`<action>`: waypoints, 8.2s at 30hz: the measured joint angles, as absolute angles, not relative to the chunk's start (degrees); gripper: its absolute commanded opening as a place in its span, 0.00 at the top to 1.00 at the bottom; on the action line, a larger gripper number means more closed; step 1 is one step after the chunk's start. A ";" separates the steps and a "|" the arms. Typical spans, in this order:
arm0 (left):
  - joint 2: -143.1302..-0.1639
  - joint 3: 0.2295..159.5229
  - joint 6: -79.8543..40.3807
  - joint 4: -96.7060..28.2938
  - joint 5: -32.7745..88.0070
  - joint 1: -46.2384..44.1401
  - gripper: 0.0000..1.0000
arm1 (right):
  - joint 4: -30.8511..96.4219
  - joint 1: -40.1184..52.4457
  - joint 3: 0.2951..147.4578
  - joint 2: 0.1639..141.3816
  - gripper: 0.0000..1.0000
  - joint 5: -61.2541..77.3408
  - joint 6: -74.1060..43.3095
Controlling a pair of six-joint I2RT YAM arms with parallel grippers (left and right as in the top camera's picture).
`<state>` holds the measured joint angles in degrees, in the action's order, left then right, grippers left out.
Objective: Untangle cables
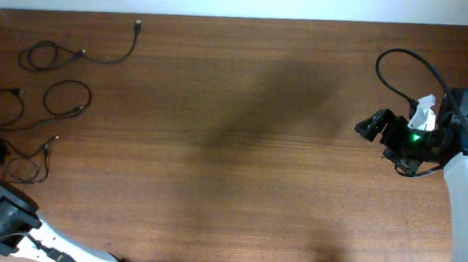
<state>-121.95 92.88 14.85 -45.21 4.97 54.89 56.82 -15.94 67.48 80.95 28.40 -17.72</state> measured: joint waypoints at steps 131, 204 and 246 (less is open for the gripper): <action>-86.39 100.84 -11.53 -59.81 24.56 -3.16 0.01 | 82.37 -15.94 67.44 50.46 0.02 25.67 -4.45; -86.37 100.84 -11.53 -59.81 24.53 -3.16 0.01 | 4.10 0.27 0.64 0.84 0.02 3.88 -1.26; -84.68 97.95 -11.33 -73.56 9.72 -3.16 0.01 | 4.08 0.27 0.67 0.80 0.02 3.88 -1.28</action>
